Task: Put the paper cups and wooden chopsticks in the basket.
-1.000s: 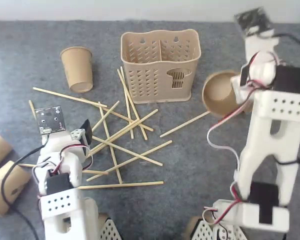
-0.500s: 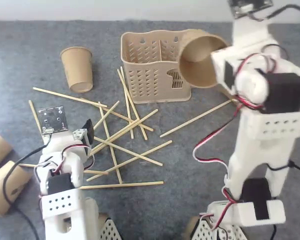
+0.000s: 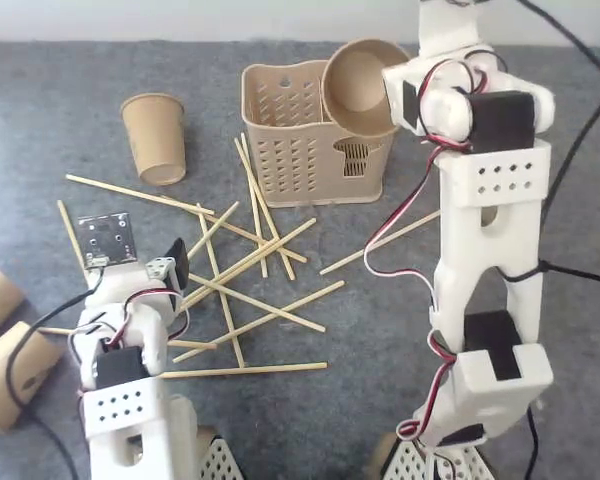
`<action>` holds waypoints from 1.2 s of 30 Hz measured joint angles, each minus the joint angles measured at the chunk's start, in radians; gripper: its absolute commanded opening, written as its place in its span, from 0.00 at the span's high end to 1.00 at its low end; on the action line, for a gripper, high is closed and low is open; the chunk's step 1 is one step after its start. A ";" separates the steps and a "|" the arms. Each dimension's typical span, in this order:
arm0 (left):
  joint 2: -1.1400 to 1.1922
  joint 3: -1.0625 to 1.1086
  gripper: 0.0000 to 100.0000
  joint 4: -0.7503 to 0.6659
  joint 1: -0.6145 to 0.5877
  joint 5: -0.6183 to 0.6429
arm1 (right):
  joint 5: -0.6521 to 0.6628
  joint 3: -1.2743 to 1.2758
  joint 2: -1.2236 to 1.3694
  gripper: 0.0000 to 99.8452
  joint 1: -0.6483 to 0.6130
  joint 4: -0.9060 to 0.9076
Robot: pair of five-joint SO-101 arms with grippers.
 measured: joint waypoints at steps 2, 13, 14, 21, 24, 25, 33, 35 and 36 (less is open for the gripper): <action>0.000 0.000 0.76 0.000 0.000 -0.008 | -0.006 0.000 0.011 0.99 0.002 -0.020; 0.000 0.006 0.76 0.000 0.000 -0.011 | -0.015 0.000 0.123 0.83 0.000 -0.048; 0.000 0.006 0.76 0.000 0.000 -0.011 | -0.021 0.000 0.123 0.82 0.000 -0.049; 0.000 0.006 0.76 0.000 0.000 -0.011 | -0.081 -0.163 0.121 0.81 0.003 0.015; 0.000 0.006 0.76 0.000 0.000 -0.011 | -0.084 -0.264 0.098 0.81 0.005 0.109; 0.000 0.006 0.76 0.000 0.000 -0.011 | -0.084 -0.296 0.083 0.82 0.005 0.147; 0.000 0.006 0.76 0.000 0.000 -0.011 | -0.143 -0.209 -0.110 0.99 0.109 0.232; 0.000 0.006 0.76 0.000 0.000 -0.011 | -0.144 -0.101 -0.192 0.99 0.117 0.232; 0.000 0.006 0.76 0.000 0.000 -0.011 | -0.144 -0.040 -0.238 0.99 0.114 0.232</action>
